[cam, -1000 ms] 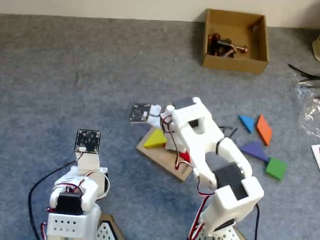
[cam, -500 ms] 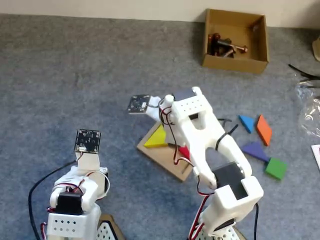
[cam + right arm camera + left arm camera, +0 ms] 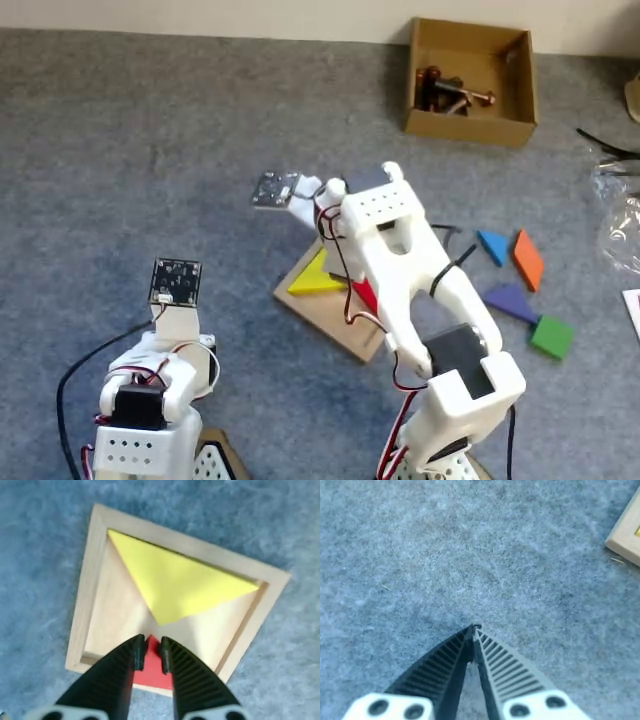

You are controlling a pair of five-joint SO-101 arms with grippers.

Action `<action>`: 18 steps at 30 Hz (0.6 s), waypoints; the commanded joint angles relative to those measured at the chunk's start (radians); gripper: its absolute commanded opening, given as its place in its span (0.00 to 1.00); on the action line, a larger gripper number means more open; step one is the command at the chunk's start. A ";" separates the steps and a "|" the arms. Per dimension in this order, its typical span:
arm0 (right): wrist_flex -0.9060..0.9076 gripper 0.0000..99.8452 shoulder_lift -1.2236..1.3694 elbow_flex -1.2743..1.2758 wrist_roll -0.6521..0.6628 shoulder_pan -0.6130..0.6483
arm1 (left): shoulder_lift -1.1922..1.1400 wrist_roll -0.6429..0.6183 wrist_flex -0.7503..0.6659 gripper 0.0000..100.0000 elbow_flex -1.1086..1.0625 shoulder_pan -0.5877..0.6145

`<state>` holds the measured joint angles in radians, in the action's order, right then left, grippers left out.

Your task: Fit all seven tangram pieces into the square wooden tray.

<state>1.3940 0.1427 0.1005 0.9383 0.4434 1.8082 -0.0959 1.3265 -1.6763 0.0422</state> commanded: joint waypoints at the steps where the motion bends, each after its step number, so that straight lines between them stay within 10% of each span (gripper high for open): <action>1: 0.068 0.01 -0.004 -0.093 -0.012 -0.041 | 0.007 -0.008 -0.002 0.01 -0.019 -0.015; 18: 0.148 0.01 -0.005 -0.143 0.035 -0.209 | 0.007 -0.008 -0.002 0.01 -0.019 -0.015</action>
<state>1.5244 0.1412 -0.0054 0.9490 0.2823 1.8082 -0.0959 1.3265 -1.6763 0.0422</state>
